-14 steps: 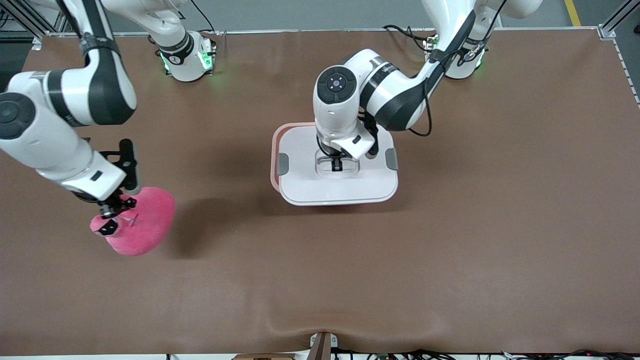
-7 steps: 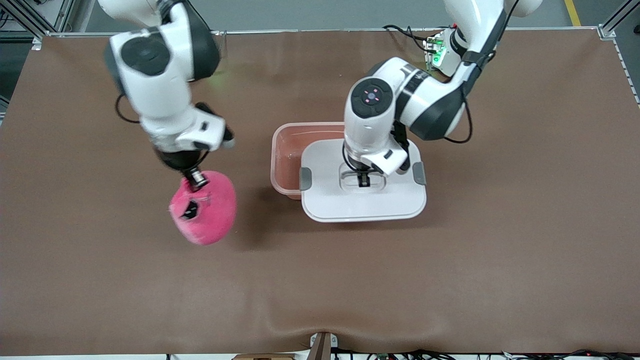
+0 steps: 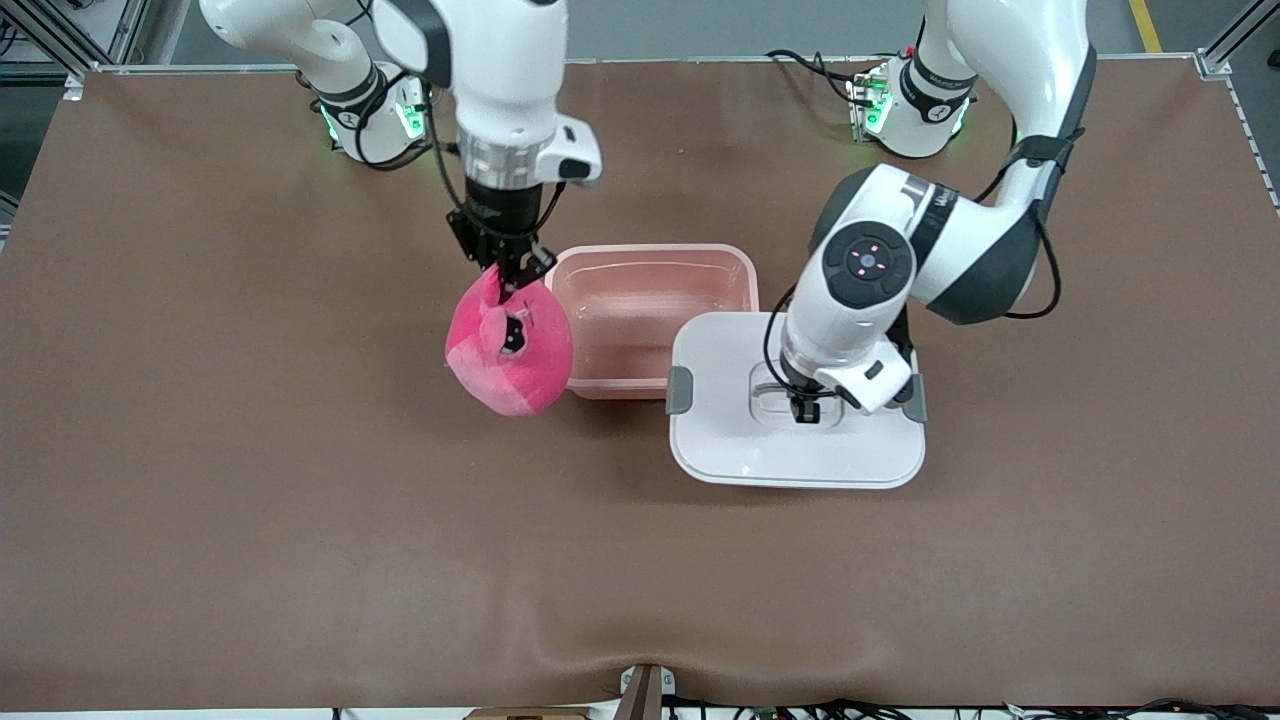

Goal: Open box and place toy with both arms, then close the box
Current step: 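Lift the lid with the left gripper while the right gripper lifts the plush, then lower the pink plush into the pink box with the right gripper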

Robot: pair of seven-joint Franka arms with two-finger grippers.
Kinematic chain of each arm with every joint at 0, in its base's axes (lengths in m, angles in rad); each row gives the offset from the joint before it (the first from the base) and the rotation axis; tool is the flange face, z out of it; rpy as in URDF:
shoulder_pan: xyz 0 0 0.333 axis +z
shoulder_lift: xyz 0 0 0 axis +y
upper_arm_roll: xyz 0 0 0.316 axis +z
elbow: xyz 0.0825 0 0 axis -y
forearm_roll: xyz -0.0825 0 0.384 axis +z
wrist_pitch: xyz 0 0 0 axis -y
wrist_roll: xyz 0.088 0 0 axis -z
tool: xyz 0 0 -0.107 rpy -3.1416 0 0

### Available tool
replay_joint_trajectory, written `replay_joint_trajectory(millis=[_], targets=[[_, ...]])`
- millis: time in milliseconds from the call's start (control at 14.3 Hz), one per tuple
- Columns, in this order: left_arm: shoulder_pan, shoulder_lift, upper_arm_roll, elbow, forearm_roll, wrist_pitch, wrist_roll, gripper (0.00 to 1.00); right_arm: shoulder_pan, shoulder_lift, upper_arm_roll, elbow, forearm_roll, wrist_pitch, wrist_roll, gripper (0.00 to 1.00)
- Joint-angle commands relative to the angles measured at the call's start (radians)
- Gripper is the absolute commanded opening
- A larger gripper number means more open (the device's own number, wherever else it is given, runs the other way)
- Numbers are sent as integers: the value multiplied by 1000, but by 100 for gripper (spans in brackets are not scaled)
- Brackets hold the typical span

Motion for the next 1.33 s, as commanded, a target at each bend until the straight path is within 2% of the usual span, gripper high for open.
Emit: replay_joint_trajectory(millis=[0,140,209,628,1117,1187,1257], targets=[[37,-17,-9,-11,18,-8,63,0,111,23,-14,36,-111,-123,82,0],[66,-11,-9,-11,18,-6,109,0,180,46,-14,38,-167,-215,154,0],[75,-11,-9,-14,18,-6,126,0,188,54,-14,36,-167,-228,185,0],[149,0,-6,-13,23,0,273,0,230,138,-16,41,-158,-236,304,0],[207,14,-6,-14,24,15,377,0,277,179,-16,48,-167,-237,377,0],[219,15,-8,-14,24,15,381,0,277,185,-16,59,-168,-236,374,7],[223,20,-8,-14,24,15,381,0,277,198,-16,76,-172,-236,369,40]])
